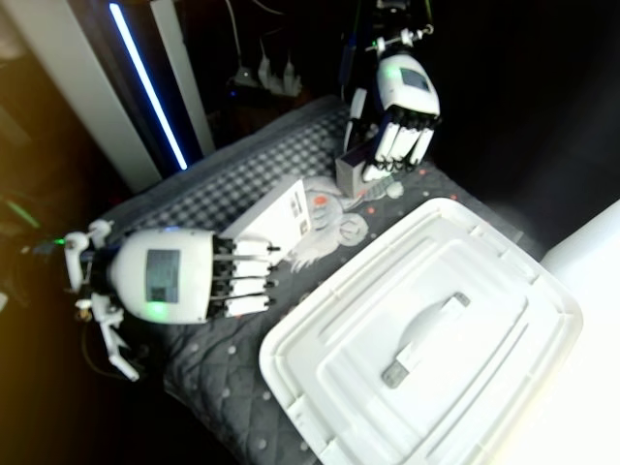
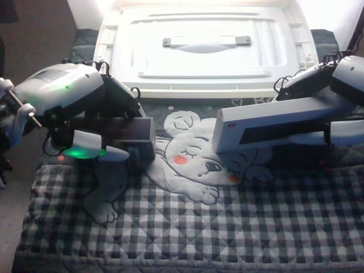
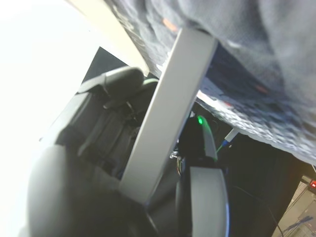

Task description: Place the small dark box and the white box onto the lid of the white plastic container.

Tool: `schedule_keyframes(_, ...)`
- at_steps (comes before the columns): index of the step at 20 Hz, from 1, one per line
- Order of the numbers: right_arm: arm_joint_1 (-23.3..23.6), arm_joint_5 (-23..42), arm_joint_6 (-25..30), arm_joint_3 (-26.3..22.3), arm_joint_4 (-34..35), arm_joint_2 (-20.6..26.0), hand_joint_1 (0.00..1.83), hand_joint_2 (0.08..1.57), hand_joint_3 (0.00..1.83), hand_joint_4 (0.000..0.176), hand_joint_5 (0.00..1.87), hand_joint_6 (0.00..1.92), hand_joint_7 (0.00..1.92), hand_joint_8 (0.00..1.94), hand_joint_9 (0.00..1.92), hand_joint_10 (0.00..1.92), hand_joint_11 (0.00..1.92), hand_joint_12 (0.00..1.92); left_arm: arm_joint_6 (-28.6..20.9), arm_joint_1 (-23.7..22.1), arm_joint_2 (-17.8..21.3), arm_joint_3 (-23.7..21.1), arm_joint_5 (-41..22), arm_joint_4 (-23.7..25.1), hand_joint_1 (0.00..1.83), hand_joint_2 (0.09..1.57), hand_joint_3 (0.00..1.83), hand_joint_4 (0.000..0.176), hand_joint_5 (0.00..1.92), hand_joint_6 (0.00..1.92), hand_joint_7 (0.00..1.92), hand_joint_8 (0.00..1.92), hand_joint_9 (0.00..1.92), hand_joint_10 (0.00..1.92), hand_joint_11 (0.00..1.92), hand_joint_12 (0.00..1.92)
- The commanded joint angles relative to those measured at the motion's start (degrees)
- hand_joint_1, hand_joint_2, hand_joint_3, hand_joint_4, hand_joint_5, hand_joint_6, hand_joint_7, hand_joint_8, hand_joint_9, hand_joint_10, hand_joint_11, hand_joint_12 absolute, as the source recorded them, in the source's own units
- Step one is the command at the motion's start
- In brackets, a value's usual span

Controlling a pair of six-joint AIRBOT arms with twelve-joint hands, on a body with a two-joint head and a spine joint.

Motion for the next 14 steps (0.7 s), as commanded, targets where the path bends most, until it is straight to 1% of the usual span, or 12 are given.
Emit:
schedule_keyframes(1, 0.3, 7.4, 0.3, 0.0, 2.0, 0.5, 1.28, 1.09, 0.0, 0.0, 1.11, 0.5, 1.02, 1.16, 1.03, 0.76, 0.8, 1.22, -0.5, -1.0, 0.0, 0.2, -8.4, -0.3, 1.2, 1.03, 0.0, 0.0, 1.18, 0.61, 1.28, 0.61, 1.26, 1.0, 1.14, 1.46)
schedule_keyframes(3, 0.3, 9.2, 0.3, -0.3, 1.7, 0.5, 1.27, 1.11, 0.0, 0.0, 1.06, 0.58, 0.98, 1.22, 0.98, 0.82, 0.78, 1.24, -0.9, -2.1, 0.0, 0.2, -10.8, 0.1, 1.19, 1.03, 0.0, 0.0, 1.17, 0.65, 1.29, 0.49, 1.22, 1.02, 1.1, 1.47)
schedule_keyframes(5, 0.3, 10.8, 0.3, -0.3, 1.9, 0.6, 1.26, 1.13, 0.0, 0.0, 1.03, 0.62, 0.96, 1.28, 0.93, 1.08, 0.78, 1.43, -1.0, -3.6, 0.0, 0.2, -12.2, 1.3, 1.2, 1.01, 0.0, 0.0, 1.24, 0.51, 1.3, 0.51, 1.23, 0.97, 1.07, 1.41)
schedule_keyframes(6, 0.3, 11.2, 0.3, -0.3, 2.1, 0.7, 1.19, 1.07, 0.01, 0.0, 1.08, 0.75, 1.03, 0.9, 0.98, 1.04, 0.83, 1.4, -1.0, -3.9, 0.0, 0.2, -12.4, 1.5, 1.28, 1.03, 0.0, 0.0, 1.24, 0.33, 1.21, 0.81, 1.21, 0.91, 1.01, 1.39)
schedule_keyframes(7, 0.3, 12.5, 0.3, -0.3, 2.5, 1.1, 1.18, 1.08, 0.0, 0.0, 1.08, 0.79, 1.09, 0.73, 1.01, 1.02, 0.85, 1.43, -1.0, -4.8, -0.1, 0.4, -13.6, 1.6, 1.29, 1.03, 0.0, 0.0, 1.24, 0.28, 1.19, 0.88, 1.2, 0.91, 0.99, 1.42)
schedule_keyframes(8, 0.4, 13.5, 0.3, -0.3, 3.1, 1.4, 1.26, 1.07, 0.0, 0.0, 1.14, 0.48, 1.08, 1.01, 1.05, 0.9, 0.85, 1.34, -1.0, -5.5, -0.3, 0.7, -15.1, 1.6, 1.22, 1.01, 0.0, 0.0, 1.25, 0.44, 1.09, 1.07, 1.1, 1.33, 0.99, 1.7)
schedule_keyframes(9, 0.6, 14.2, 0.2, -0.1, 3.7, 1.7, 1.22, 1.02, 0.01, 0.0, 1.23, 0.49, 1.14, 0.82, 1.1, 0.97, 0.92, 1.38, -1.0, -6.2, -0.6, 1.1, -15.8, 1.5, 1.2, 1.02, 0.0, 0.0, 1.19, 0.6, 1.02, 1.08, 1.02, 1.4, 0.91, 1.73)
schedule_keyframes(10, 2.3, 14.2, -1.0, 0.0, 3.9, 1.9, 1.2, 1.02, 0.0, 0.0, 1.21, 0.55, 1.2, 0.67, 1.09, 1.03, 0.92, 1.43, -1.0, -7.4, -0.9, 1.9, -15.8, 1.4, 1.21, 1.03, 0.0, 0.0, 1.17, 0.65, 1.0, 1.26, 1.03, 1.57, 0.97, 1.82)
schedule_keyframes(11, 3.7, 13.9, -2.6, 0.0, 3.8, 2.2, 1.2, 1.02, 0.0, 0.0, 1.23, 0.53, 1.2, 0.78, 1.07, 1.24, 0.95, 1.56, -1.0, -8.5, -1.2, 2.7, -15.1, 1.4, 1.2, 1.05, 0.0, 0.0, 1.11, 0.74, 0.94, 1.36, 0.96, 1.68, 0.93, 1.9)
schedule_keyframes(12, 4.8, 13.7, -4.1, 0.0, 3.6, 2.3, 1.2, 1.02, 0.0, 0.0, 1.21, 0.56, 1.15, 0.89, 1.05, 1.31, 0.94, 1.6, -1.0, -9.3, -1.5, 3.4, -14.4, 1.4, 1.2, 1.06, 0.0, 0.0, 1.09, 0.78, 0.98, 1.44, 1.02, 1.72, 1.01, 1.92)
schedule_keyframes(13, 6.2, 13.4, -5.8, 0.0, 2.9, 2.4, 1.2, 1.03, 0.0, 0.0, 1.18, 0.62, 1.07, 1.12, 1.0, 1.49, 0.91, 1.71, -1.0, -10.1, -2.0, 4.4, -13.4, 1.4, 1.26, 1.09, 0.0, 0.0, 1.06, 0.64, 1.02, 1.25, 1.05, 1.48, 0.99, 1.76)
schedule_keyframes(14, 7.6, 12.2, -8.4, 0.0, 2.2, 2.4, 1.2, 1.03, 0.0, 0.0, 1.19, 0.61, 1.01, 1.31, 0.95, 1.55, 0.86, 1.75, -1.0, -10.8, -3.0, 5.8, -12.5, 1.4, 1.28, 1.09, 0.0, 0.0, 1.09, 0.52, 1.02, 1.2, 1.05, 1.37, 0.97, 1.71)
